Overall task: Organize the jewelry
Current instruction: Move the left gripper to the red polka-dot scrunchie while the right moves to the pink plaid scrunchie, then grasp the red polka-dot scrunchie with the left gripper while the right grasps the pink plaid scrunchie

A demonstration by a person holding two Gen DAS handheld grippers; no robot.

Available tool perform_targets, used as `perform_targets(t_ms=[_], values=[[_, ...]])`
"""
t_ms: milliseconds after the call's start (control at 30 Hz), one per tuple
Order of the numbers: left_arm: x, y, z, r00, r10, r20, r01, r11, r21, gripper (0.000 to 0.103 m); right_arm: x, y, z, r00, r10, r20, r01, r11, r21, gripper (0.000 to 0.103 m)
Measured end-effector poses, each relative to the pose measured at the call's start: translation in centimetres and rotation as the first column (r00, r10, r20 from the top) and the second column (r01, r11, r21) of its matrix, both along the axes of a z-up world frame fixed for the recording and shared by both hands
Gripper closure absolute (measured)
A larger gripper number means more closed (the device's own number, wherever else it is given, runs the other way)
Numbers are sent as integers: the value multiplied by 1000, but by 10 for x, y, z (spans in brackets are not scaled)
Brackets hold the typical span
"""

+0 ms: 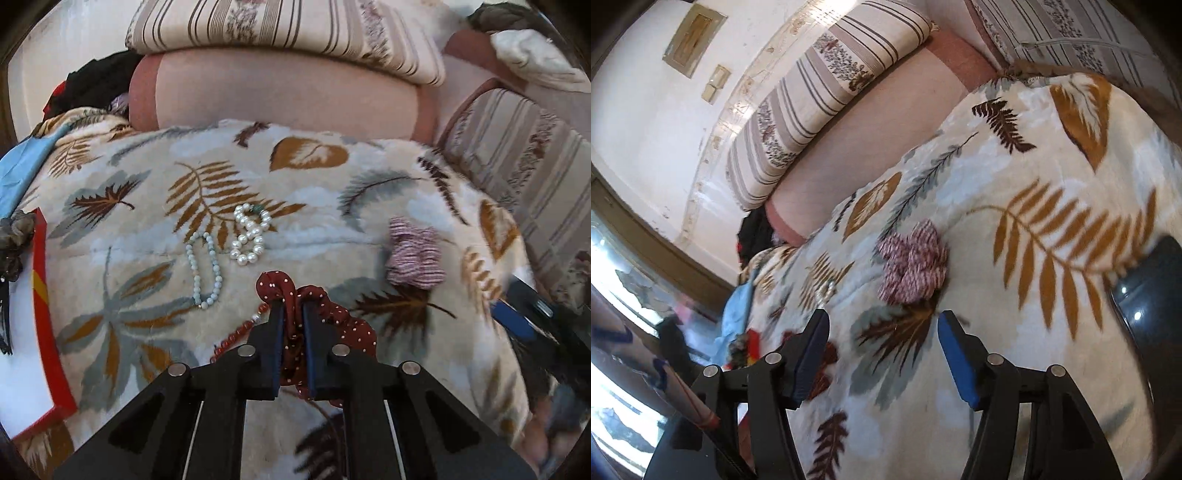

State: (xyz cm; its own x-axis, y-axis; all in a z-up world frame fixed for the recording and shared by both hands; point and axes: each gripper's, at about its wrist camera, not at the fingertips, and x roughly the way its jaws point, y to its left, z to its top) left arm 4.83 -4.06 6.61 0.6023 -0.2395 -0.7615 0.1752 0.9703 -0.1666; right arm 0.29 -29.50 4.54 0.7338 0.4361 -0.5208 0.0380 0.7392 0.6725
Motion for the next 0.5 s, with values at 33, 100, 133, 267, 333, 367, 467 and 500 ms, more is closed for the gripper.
perform_targets(t_ms=[33,100,133,267,333,367,467,500], values=[[-3,0,3,1000,-5,6,5,1000,-3,94,8,2,0,1000,0,-5,0,1000,-6,36],[-16,-2,11,999,-19,32,19,1000,2,94,29,8,0,1000,-5,-15,4,998,-63,36],[-21,-2,13,999,-23,42,23,1000,9,94,38,11,-2,1000,-10,-21,8,996,-92,36],[-42,0,20,996,-36,87,32,998,51,94,78,24,-19,997,-7,-75,-7,983,-183,36],[-47,2,20,994,-41,97,35,997,68,94,91,29,-29,995,11,-104,-31,981,-193,36],[-49,3,19,994,-41,100,33,997,74,94,97,34,-33,994,10,-109,-33,975,-219,37],[-52,5,16,995,-38,95,30,996,82,94,105,48,-36,993,32,-117,-70,940,-335,80],[-53,6,15,995,-32,95,25,996,83,94,104,51,-35,992,50,-113,-86,938,-336,86]])
